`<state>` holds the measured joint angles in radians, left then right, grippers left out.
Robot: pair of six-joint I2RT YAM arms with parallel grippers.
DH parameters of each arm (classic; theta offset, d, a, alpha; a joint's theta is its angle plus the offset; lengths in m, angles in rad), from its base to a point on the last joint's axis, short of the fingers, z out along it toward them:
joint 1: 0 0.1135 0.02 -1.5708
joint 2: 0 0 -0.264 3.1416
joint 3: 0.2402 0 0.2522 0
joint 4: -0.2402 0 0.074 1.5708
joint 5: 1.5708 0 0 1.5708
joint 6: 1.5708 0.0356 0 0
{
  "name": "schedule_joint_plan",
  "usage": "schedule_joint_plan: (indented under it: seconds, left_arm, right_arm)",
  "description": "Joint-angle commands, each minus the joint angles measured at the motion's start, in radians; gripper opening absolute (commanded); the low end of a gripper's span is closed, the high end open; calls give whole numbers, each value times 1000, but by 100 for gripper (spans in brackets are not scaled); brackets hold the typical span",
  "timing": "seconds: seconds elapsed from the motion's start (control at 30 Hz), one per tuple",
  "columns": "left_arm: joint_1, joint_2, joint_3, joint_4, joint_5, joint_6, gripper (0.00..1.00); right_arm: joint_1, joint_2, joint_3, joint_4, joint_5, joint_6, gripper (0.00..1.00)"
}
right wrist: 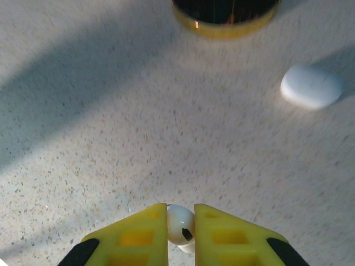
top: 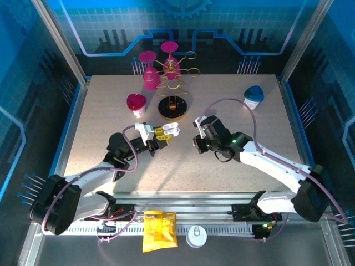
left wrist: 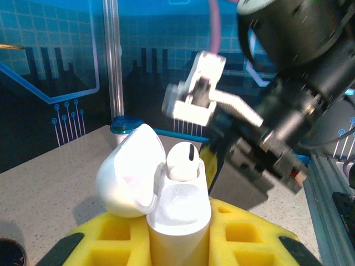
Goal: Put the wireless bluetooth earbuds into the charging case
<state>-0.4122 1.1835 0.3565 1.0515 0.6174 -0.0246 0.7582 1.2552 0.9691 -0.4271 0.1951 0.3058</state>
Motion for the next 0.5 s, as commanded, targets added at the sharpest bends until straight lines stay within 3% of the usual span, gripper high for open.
schedule_joint_plan:
  seconds: [0.0,0.47]
  left_arm:
    - [10,11,30,3,-11,11,19]
    - [9,24,52,-27,-10,0,19]
  right_arm:
    - [34,-56,58,27,78,-114,14]
    - [223,-57,191,189,182,-388,13]
